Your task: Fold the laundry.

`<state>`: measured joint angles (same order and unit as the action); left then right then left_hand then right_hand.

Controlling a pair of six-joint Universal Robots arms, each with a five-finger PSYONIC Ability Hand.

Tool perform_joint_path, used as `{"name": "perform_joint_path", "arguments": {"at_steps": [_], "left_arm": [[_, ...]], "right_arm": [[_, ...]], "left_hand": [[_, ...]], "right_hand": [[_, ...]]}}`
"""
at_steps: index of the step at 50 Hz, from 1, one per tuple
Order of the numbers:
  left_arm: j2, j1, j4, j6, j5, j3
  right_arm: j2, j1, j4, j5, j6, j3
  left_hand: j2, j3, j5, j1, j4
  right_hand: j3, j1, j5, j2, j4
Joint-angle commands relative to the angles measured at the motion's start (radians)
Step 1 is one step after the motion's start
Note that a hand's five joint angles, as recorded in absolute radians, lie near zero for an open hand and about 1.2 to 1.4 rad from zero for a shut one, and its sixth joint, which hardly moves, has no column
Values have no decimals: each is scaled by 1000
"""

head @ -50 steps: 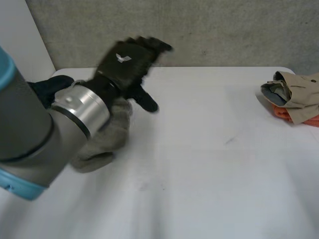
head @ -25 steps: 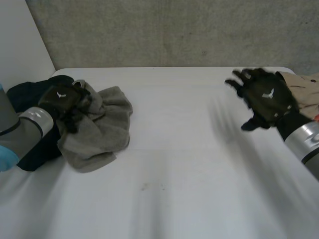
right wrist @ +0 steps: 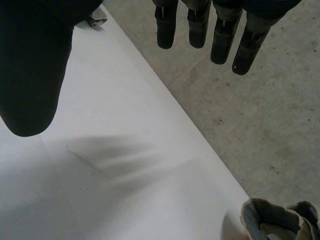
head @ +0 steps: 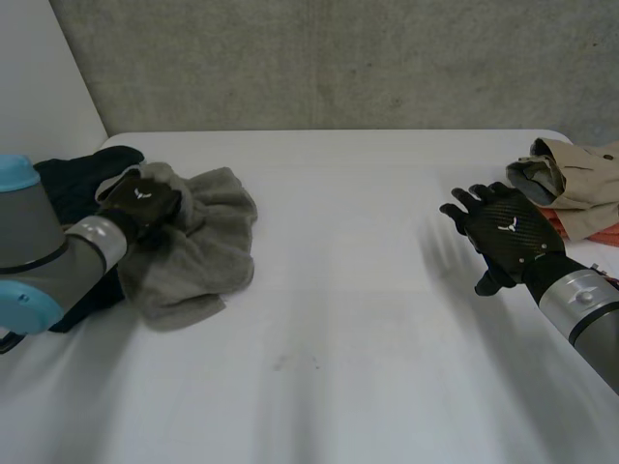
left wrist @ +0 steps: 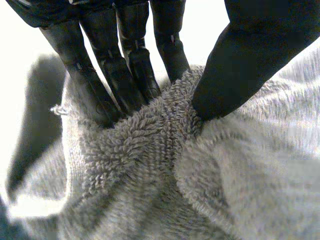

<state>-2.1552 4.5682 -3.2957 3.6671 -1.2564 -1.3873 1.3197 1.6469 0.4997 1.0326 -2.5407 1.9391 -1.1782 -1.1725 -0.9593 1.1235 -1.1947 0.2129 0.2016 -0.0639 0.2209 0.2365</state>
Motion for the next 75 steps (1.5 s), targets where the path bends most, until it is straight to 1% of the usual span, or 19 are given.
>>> {"name": "perform_joint_path", "arguments": {"at_steps": [1,8,13,14,16,18,21,26,29,34,38,44,50,54,63,65,66,68,75], "left_arm": [[198,-222,-35,-148,-44,-6],[216,-495,-28,-478,-40,-32],[135,-609,-41,-524,-49,-50],[88,-623,-38,-515,-54,-45],[61,-627,-32,-498,-55,-44],[72,-624,-30,-467,-67,-50],[131,-595,-32,-449,-90,-56],[290,-463,-35,-452,-124,-88],[365,-394,-41,-438,-118,-122],[348,-318,-36,-375,-115,-147],[256,-224,-32,-213,-89,-173],[83,-155,-33,48,1,-150],[-28,-161,-25,61,90,-101],[-34,-182,-28,57,127,-102],[-49,-219,-38,57,137,-102],[-60,-225,-39,59,137,-102],[-69,-236,-39,59,135,-99],[-72,-247,-39,59,129,-99],[38,-267,-28,15,74,-113]], "right_arm": [[19,-7,-7,10,-3,0],[46,-6,-12,86,-4,-6],[50,-1,-12,104,-7,-11],[50,-1,-12,104,-9,-14],[50,-1,-12,104,-10,-17],[49,-1,-13,106,-12,-23],[50,-1,-24,106,-13,-38],[52,5,-110,106,-13,-84],[75,37,-272,106,-20,-123],[96,160,-576,104,-62,-195],[101,235,-740,101,-95,-200],[78,358,-588,200,-161,-123],[1,465,-385,397,-162,-60],[-40,485,-334,455,-159,-43],[-83,485,-251,471,-133,-31],[-85,478,-227,472,-127,-28],[-86,475,-221,472,-127,-28],[-83,473,-199,472,-127,-25],[16,455,-214,461,-92,-42]], "left_hand": [[-218,-224,-262,273,-202],[-218,-224,-262,273,-202],[-184,-189,-228,238,-167],[305,299,261,-250,322],[763,757,719,-708,779],[955,950,911,-901,972],[956,950,912,-901,972],[944,938,900,-889,961],[935,930,891,-881,952],[877,871,832,-822,893],[868,862,823,-813,884],[839,833,794,-784,855],[797,792,753,-743,814],[783,777,738,-728,799],[472,466,428,-417,489],[308,302,264,-253,324],[40,34,-5,15,56],[-217,-223,-262,272,-201],[-218,-224,-262,273,-202]], "right_hand": [[-38,-27,64,-46,-62],[-38,-27,64,-46,-62],[-38,-27,64,-46,-62],[-38,-27,64,-46,-62],[-38,-27,64,-46,-62],[-38,-27,64,-46,-62],[-38,-27,64,-46,-62],[-38,-27,64,-46,-62],[-38,-27,64,-46,-62],[-38,-27,64,-46,-62],[-31,-20,57,-39,-55],[-22,-11,48,-30,-46],[89,100,-64,81,66],[101,112,-75,93,77],[412,423,-386,404,388],[750,762,-725,742,727],[907,918,-881,899,883],[1182,1194,-1157,1174,1159],[1183,1195,-1158,1175,1160]]}}
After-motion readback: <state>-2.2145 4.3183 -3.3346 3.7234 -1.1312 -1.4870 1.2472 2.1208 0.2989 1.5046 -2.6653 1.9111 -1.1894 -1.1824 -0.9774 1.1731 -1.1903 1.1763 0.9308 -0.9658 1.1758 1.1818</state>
